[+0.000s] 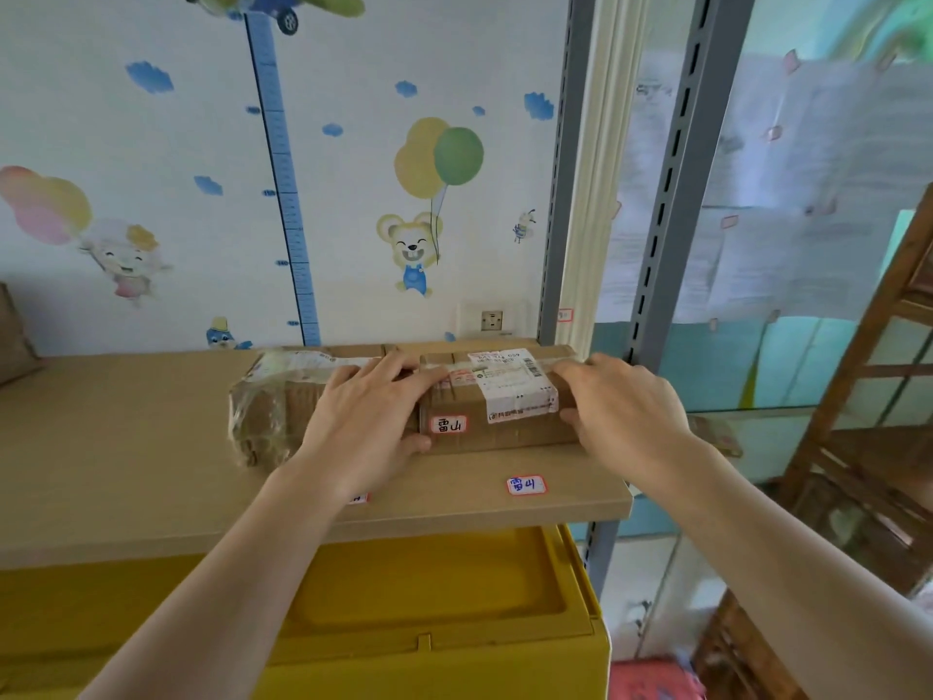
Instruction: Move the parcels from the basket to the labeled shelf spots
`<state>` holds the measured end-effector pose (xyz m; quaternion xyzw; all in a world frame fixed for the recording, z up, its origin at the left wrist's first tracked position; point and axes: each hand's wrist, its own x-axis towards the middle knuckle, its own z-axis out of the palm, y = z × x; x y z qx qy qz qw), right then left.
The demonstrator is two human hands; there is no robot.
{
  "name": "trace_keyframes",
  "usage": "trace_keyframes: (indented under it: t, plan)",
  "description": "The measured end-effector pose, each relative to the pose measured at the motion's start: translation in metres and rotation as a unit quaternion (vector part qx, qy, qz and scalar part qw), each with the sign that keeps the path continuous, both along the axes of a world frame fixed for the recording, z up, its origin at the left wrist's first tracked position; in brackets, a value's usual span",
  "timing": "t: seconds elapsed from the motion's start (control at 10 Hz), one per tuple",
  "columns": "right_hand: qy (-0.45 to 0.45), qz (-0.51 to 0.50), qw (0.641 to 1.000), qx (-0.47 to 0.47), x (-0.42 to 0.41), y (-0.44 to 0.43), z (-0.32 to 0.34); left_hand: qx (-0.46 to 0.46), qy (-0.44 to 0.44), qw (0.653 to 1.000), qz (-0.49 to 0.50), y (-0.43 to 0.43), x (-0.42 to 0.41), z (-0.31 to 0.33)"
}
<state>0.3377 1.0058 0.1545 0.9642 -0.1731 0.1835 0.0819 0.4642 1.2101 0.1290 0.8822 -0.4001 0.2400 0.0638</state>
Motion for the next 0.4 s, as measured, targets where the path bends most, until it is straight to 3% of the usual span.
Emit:
trace_keyframes:
  t: [0.3, 0.4]
  plan:
    - [-0.016, 0.029, 0.999, 0.006, -0.005, 0.004, 0.002, -0.007, -0.009, 1.000, 0.012, 0.004, -0.008, 0.002]
    - [-0.077, 0.063, 0.995, 0.026, -0.025, 0.006, 0.007, -0.026, -0.032, 0.999, 0.026, 0.006, -0.031, -0.002]
